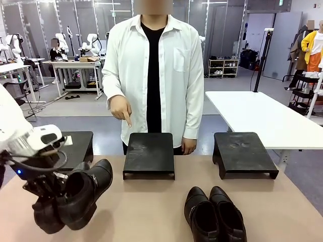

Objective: Place the shoes on the stand as instructed by the person.
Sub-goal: Pick up one pair of Shoes and place it on the Shoes Stand indicated by the person.

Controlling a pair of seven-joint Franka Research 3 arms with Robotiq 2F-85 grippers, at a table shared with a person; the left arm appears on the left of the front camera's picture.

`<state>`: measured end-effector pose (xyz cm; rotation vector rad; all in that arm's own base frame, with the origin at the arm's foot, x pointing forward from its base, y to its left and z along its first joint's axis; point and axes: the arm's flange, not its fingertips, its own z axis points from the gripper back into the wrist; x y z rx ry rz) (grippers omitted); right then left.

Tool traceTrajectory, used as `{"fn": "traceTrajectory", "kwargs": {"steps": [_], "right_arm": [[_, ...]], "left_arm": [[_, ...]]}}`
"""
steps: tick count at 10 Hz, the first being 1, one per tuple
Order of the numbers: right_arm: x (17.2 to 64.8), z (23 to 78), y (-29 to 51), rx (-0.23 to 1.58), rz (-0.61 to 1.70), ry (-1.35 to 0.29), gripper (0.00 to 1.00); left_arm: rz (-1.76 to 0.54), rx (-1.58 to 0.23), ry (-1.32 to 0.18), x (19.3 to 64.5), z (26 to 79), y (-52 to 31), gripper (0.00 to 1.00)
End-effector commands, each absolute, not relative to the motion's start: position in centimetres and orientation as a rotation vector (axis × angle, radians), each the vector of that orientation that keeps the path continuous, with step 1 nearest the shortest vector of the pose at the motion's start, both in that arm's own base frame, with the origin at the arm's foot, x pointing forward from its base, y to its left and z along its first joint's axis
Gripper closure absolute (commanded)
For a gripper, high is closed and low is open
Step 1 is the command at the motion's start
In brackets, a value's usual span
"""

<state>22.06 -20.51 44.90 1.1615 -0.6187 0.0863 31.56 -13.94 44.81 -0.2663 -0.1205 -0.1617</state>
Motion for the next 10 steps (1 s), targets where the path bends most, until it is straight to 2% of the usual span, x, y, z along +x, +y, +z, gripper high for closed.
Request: {"fn": "traceTrajectory", "kwargs": {"steps": [1,4,5,6,10], "right_arm": [[22.1,44.9,-20.7,1.166,0.100,-0.640,0.00],[22.1,44.9,-20.7,1.166,0.100,-0.640,0.00],[22.1,44.9,-20.7,1.166,0.100,-0.640,0.00],[22.1,44.9,-20.7,1.166,0.100,-0.640,0.00],[22.1,44.9,-20.7,1.166,0.100,-0.640,0.00]], "left_arm": [[-0.186,-0.281,-0.145,31.5,47.5,-15.1,0.97],[-0.182,-0.273,-0.174,31.3,48.2,-15.2,0.97],[-0.211,-0.324,-0.183,31.0,48.6,-14.6,0.97],[-0.201,-0.282,-0.130,31.1,47.6,-14.9,0.97],[-0.201,-0.282,-0.130,31.1,47.6,-14.9,0.97]]}}
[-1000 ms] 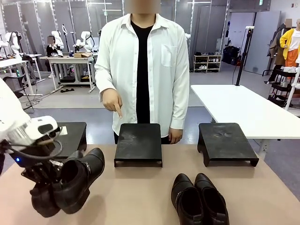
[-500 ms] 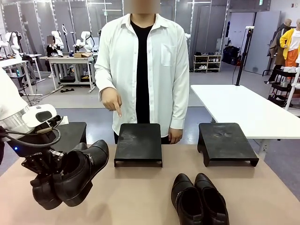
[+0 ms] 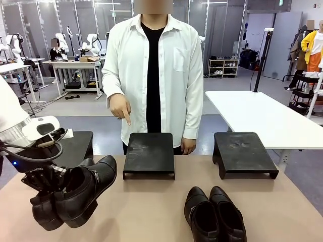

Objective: Place the shoes on the stand as instructed by the person.
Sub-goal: Pick up one pair of Shoes and place it on the Shoes Stand indicated by the person.

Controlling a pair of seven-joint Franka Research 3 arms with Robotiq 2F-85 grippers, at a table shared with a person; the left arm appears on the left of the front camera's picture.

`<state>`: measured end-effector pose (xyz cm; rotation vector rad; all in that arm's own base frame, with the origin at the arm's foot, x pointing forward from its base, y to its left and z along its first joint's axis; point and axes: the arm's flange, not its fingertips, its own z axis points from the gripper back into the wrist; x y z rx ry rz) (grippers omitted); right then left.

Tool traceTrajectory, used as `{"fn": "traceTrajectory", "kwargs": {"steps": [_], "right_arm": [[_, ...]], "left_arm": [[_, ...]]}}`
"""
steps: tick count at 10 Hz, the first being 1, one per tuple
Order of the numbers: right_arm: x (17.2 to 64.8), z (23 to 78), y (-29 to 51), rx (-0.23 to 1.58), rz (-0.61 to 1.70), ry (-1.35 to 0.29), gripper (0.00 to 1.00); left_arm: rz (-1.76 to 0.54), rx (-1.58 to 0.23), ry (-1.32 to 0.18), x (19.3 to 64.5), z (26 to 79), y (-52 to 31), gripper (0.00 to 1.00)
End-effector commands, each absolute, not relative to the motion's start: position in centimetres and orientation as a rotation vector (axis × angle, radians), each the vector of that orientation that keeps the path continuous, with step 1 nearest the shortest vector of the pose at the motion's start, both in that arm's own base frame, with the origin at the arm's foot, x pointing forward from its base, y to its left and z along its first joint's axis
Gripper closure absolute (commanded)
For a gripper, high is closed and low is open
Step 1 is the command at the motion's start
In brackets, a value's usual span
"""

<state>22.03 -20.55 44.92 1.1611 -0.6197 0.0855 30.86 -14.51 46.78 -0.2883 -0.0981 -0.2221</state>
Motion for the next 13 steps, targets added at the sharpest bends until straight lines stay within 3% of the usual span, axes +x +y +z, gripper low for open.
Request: {"fn": "traceTrajectory", "kwargs": {"steps": [1,2,4,9,13], "right_arm": [[22.1,44.9,-20.7,1.166,0.100,-0.640,0.00],[22.1,44.9,-20.7,1.166,0.100,-0.640,0.00],[22.1,44.9,-20.7,1.166,0.100,-0.640,0.00],[22.1,44.9,-20.7,1.166,0.100,-0.640,0.00],[22.1,44.9,-20.7,1.166,0.100,-0.640,0.00]], "left_arm": [[-0.201,-0.282,-0.130,31.1,47.6,-14.9,0.97],[-0.222,-0.288,-0.098,30.9,46.8,-14.5,0.92],[-0.142,-0.272,-0.144,32.8,49.5,-18.5,0.92],[-0.120,-0.106,-0.159,41.9,55.7,-29.2,0.92],[-0.147,-0.029,-0.245,48.3,55.1,-38.4,0.92]]}}
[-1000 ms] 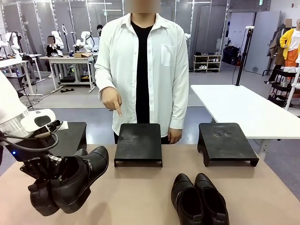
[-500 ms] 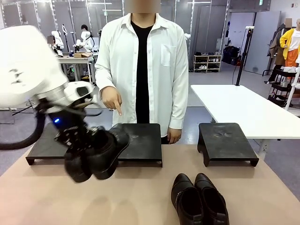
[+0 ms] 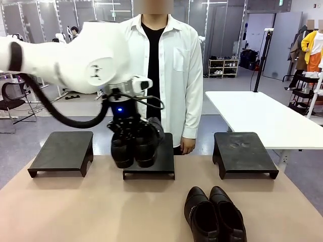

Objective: Place the shoes on the stand as instructed by the person.
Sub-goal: Pick up one pair of Shoes and place it on the Shoes Stand indicated by the person.

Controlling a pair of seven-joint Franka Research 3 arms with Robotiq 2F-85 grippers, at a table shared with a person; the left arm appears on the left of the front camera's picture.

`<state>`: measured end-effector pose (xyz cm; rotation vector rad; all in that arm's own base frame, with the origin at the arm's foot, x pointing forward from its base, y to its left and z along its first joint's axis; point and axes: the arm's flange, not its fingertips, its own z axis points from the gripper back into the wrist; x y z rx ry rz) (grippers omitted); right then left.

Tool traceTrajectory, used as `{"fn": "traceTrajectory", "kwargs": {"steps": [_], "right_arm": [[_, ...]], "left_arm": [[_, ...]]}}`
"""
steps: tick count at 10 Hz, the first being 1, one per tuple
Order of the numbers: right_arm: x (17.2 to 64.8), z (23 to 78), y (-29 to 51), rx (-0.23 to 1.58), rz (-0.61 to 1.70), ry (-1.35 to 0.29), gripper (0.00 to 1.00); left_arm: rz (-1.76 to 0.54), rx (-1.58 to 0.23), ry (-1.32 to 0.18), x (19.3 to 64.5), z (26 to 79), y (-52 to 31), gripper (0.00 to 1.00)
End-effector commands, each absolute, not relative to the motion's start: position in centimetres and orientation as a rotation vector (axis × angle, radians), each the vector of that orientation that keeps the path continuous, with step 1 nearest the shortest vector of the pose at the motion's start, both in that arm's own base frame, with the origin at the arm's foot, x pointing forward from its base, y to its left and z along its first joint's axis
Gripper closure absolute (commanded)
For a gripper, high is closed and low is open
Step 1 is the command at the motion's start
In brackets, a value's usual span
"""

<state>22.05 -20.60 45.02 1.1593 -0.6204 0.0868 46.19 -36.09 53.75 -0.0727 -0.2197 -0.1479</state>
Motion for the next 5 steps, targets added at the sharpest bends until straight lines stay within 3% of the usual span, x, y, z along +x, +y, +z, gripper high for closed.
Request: {"fn": "traceTrajectory", "kwargs": {"steps": [1,5], "right_arm": [[22.1,44.9,-20.7,1.166,0.100,-0.640,0.00],[22.1,44.9,-20.7,1.166,0.100,-0.640,0.00]], "left_arm": [[-0.143,-0.008,-0.284,49.6,54.5,-39.8,0.92],[-0.109,0.063,-0.380,54.7,50.8,-42.1,0.92]]}}
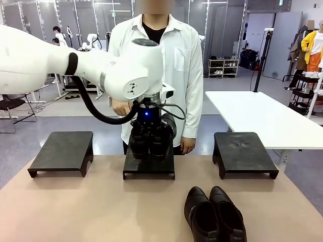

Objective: Place the shoes on the stand as instructed by the person.
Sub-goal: Pick up one pair of Shoes and place it on the Shoes Stand indicated by the person.

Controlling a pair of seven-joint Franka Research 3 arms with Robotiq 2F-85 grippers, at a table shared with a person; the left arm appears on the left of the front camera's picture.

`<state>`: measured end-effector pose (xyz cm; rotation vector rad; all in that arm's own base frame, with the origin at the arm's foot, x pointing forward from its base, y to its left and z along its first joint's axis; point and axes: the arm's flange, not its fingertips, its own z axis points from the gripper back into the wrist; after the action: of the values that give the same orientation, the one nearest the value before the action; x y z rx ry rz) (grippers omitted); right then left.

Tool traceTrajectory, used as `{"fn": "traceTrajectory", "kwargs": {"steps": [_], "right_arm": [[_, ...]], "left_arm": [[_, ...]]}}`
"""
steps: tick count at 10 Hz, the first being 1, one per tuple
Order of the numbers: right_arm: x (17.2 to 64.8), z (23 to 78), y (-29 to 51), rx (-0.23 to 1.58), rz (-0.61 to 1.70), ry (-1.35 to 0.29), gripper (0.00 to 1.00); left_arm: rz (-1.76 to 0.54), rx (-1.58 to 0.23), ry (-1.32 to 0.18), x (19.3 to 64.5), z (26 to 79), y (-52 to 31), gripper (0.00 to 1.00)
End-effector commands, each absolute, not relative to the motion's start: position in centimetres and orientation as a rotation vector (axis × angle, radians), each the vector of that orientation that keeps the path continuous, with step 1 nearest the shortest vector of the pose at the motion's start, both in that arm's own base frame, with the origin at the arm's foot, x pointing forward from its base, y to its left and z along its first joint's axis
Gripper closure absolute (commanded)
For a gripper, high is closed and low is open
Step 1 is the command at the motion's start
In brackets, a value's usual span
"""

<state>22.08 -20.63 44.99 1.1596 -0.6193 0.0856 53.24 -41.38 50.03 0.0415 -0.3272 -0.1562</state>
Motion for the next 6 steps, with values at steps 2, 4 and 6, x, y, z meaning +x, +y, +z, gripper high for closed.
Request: {"fn": "traceTrajectory", "kwargs": {"steps": [2,4,6], "right_arm": [[22.1,44.9,-20.7,1.166,0.100,-0.640,0.00],[22.1,44.9,-20.7,1.166,0.100,-0.640,0.00],[22.1,44.9,-20.7,1.166,0.100,-0.640,0.00]], "left_arm": [[-0.069,0.094,-0.417,56.6,49.5,-41.4,0.92],[-0.108,0.048,-0.411,57.9,48.0,-40.6,0.92],[-0.118,0.052,-0.418,58.5,47.2,-40.5,0.92]]}}
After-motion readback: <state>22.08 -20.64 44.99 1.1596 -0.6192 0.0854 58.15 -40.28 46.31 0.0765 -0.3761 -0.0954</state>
